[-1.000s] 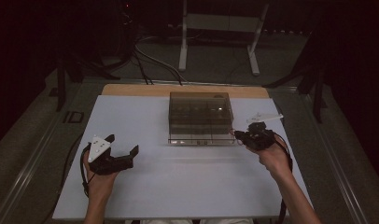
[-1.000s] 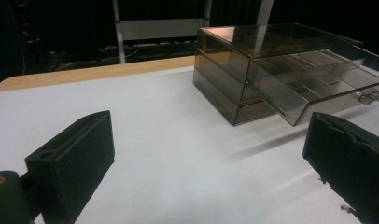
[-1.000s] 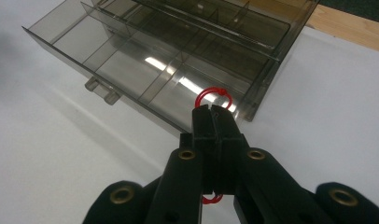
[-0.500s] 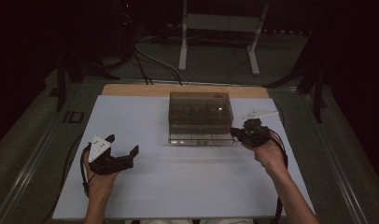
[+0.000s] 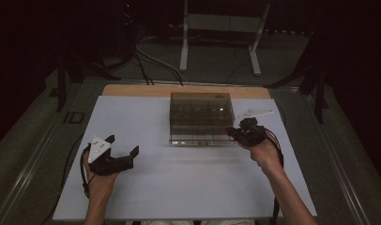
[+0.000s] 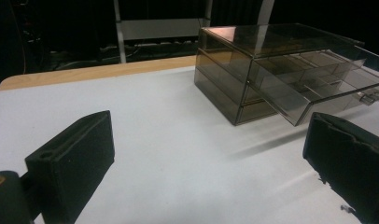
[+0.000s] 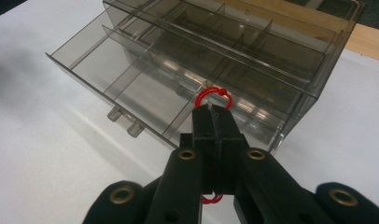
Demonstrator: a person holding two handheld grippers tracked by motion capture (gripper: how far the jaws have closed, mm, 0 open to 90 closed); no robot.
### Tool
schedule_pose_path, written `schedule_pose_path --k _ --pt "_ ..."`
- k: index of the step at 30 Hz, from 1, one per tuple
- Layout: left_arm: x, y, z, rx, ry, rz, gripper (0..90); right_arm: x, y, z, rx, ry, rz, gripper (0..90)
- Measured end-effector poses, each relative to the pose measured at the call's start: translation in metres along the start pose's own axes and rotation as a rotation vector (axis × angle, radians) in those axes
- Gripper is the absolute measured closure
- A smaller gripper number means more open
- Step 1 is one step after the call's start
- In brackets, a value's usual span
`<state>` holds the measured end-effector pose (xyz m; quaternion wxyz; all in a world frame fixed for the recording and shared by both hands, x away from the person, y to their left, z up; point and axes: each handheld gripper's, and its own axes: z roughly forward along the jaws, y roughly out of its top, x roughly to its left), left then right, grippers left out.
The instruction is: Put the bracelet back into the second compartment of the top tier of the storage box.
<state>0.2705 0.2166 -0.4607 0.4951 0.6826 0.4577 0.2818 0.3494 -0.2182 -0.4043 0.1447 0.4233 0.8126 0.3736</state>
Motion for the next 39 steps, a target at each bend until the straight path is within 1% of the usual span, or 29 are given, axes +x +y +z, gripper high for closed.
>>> schedule_pose_path --k 9,22,39 --pt "0.0 0.0 -0.001 -0.002 0.001 0.0 3.7 0.006 0.009 0.004 -0.008 0.01 -0.008 90.0" --pt "0.001 0.0 -0.001 -0.004 0.002 -0.004 3.7 0.013 0.015 0.015 -0.013 0.034 0.001 90.0" --pt "0.001 0.0 -0.001 -0.004 0.003 -0.003 3.7 0.019 0.025 0.021 -0.024 0.042 -0.001 90.0"
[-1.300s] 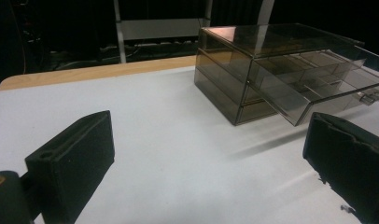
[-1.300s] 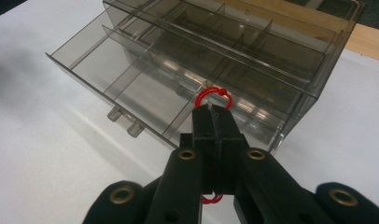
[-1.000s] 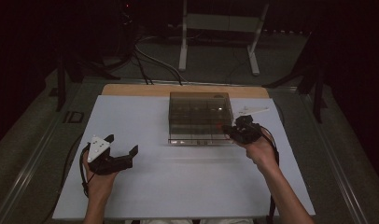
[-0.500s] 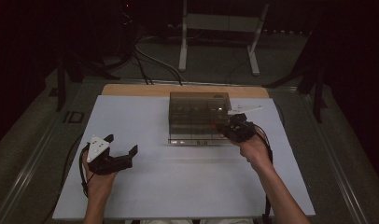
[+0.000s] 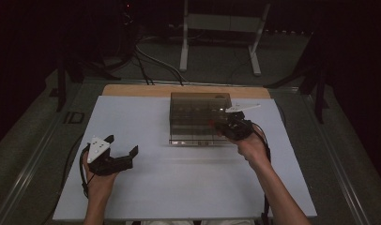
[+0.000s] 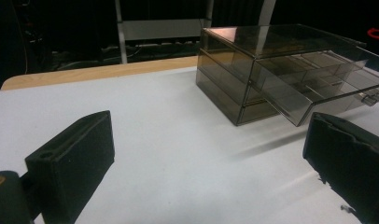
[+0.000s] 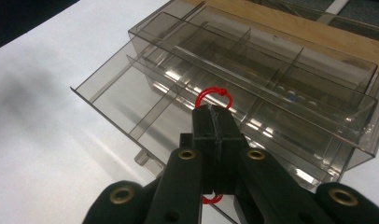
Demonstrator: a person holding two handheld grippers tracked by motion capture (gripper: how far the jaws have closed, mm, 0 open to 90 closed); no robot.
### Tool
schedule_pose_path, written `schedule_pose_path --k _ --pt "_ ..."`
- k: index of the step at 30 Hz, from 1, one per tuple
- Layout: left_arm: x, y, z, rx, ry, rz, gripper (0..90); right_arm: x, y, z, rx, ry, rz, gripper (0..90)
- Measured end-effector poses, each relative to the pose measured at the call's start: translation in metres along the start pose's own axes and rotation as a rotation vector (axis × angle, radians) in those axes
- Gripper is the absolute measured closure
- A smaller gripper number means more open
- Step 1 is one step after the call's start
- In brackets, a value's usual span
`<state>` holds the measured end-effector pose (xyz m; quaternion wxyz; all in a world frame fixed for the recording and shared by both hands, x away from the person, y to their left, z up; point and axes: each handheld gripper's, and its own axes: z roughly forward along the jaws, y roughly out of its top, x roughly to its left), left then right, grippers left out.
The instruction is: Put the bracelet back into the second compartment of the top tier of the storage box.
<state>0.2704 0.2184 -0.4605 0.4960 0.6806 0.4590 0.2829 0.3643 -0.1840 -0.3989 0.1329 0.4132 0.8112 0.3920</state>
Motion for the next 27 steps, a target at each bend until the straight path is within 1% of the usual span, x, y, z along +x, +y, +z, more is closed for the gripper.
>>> schedule_pose_path --k 6,27 --pt "0.0 0.0 0.0 0.001 0.0 0.0 3.7 0.002 0.002 0.003 -0.001 0.006 -0.003 90.0" --pt "0.0 -0.001 0.0 0.002 0.002 0.0 3.7 0.003 0.003 0.015 -0.001 0.025 0.01 90.0"
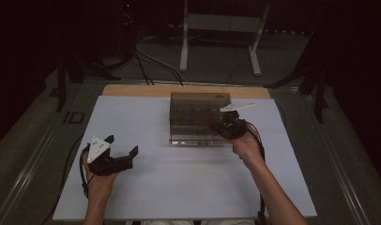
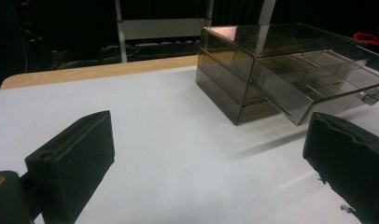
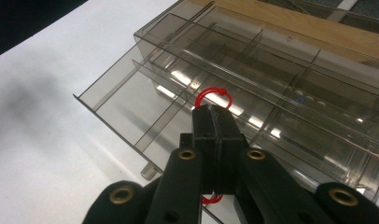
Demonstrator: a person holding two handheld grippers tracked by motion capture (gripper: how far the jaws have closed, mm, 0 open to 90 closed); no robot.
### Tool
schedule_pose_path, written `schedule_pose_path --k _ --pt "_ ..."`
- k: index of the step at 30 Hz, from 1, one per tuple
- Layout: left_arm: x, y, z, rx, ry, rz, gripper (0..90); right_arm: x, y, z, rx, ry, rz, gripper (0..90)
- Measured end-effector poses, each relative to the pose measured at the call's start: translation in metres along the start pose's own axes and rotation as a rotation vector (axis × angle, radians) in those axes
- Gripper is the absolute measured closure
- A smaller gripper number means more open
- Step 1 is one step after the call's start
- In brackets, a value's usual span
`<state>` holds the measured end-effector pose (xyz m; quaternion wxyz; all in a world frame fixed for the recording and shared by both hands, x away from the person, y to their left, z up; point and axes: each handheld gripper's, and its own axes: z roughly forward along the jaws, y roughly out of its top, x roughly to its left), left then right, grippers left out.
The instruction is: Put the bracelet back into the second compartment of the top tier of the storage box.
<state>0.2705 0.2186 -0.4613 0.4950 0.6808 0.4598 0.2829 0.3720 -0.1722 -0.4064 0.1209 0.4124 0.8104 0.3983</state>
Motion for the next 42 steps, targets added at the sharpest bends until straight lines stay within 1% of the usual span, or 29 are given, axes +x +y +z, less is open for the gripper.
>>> schedule_pose_path --k 32,42 --pt "0.0 0.0 0.0 0.0 -0.001 0.0 3.7 0.006 -0.001 0.024 0.029 0.01 -0.007 90.0" --pt "0.001 0.0 -0.001 -0.002 -0.002 -0.001 3.7 0.007 -0.002 0.03 0.04 0.004 -0.012 90.0"
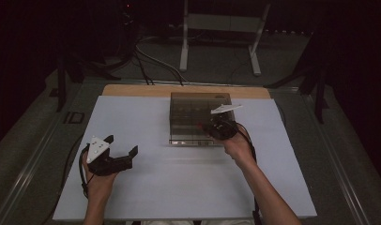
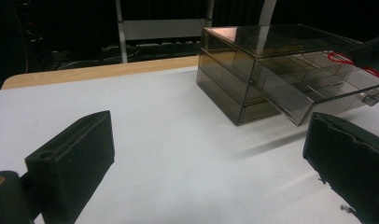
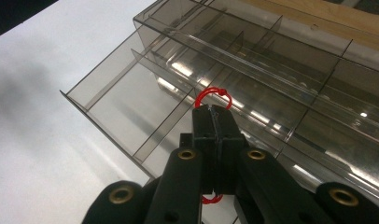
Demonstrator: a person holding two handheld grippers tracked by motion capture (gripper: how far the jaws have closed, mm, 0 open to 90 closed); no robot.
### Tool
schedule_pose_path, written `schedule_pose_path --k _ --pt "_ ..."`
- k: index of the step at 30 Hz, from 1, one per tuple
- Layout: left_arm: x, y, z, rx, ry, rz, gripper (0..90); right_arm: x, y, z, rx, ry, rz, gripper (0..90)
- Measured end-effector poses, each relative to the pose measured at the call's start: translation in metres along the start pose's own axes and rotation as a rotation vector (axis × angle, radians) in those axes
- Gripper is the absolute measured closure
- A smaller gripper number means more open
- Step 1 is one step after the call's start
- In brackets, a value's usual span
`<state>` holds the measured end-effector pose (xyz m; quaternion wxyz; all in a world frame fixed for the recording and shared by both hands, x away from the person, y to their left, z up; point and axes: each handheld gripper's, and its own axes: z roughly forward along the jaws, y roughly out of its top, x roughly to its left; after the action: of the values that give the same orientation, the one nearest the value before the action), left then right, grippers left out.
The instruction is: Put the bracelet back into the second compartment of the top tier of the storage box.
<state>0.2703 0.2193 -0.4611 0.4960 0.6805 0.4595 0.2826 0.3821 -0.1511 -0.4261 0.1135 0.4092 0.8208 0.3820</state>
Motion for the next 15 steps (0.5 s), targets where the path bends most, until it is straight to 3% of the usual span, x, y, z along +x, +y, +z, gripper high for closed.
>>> schedule_pose_path --k 15 --pt "-0.0004 -0.0004 0.0006 0.002 -0.002 -0.001 3.7 0.0008 -0.001 0.0053 0.013 -0.003 -0.004 90.0"
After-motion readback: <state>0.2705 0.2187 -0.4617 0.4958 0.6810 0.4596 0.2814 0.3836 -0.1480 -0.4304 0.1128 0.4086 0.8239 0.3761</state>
